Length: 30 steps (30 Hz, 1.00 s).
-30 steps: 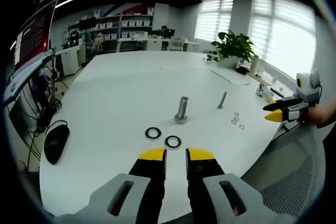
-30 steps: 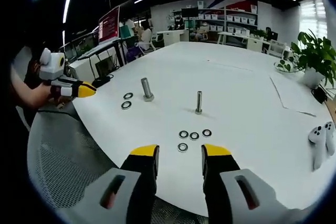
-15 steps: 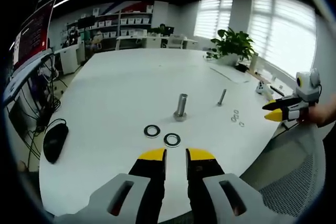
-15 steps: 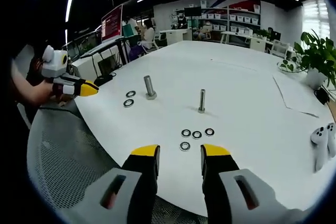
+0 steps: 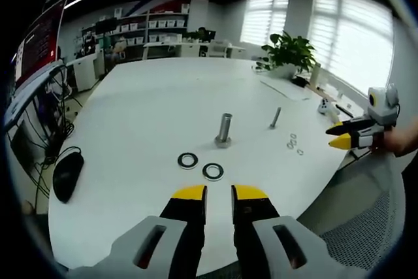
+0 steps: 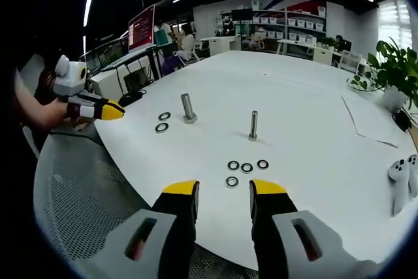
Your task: Place the washer onto the threaded stud by aligning its center hole with the stud, sliding it down to the base, and recovering from edge contact or off-axis alignment until the washer reaches the visible bottom stop.
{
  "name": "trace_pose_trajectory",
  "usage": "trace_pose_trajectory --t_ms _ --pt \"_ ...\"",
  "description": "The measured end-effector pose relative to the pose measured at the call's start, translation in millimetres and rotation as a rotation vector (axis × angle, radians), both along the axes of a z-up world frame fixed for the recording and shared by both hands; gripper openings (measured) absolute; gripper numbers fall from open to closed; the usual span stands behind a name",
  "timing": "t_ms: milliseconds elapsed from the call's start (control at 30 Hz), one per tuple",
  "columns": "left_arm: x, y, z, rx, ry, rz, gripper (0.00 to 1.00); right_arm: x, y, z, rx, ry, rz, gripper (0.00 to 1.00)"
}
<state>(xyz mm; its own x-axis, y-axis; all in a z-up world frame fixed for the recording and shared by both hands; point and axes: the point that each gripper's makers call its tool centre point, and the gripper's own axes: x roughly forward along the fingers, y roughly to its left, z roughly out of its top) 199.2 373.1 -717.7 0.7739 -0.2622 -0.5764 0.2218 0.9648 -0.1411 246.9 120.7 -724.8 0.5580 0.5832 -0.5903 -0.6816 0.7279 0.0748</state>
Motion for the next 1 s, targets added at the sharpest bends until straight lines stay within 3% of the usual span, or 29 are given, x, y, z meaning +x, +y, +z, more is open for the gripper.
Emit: trace_pose_trajectory --t_ms 733,1000 --pt "-0.9 -3.6 -0.6 -0.001 0.007 -0.014 0.12 -0.7 0.4 -1.4 -0.006 0.005 0.006 0.33" --pt "1.5 -6.6 -0.3 -0.034 0.024 -0.024 0.14 -0.8 0.1 -2.1 -0.01 0.006 0.011 0.33"
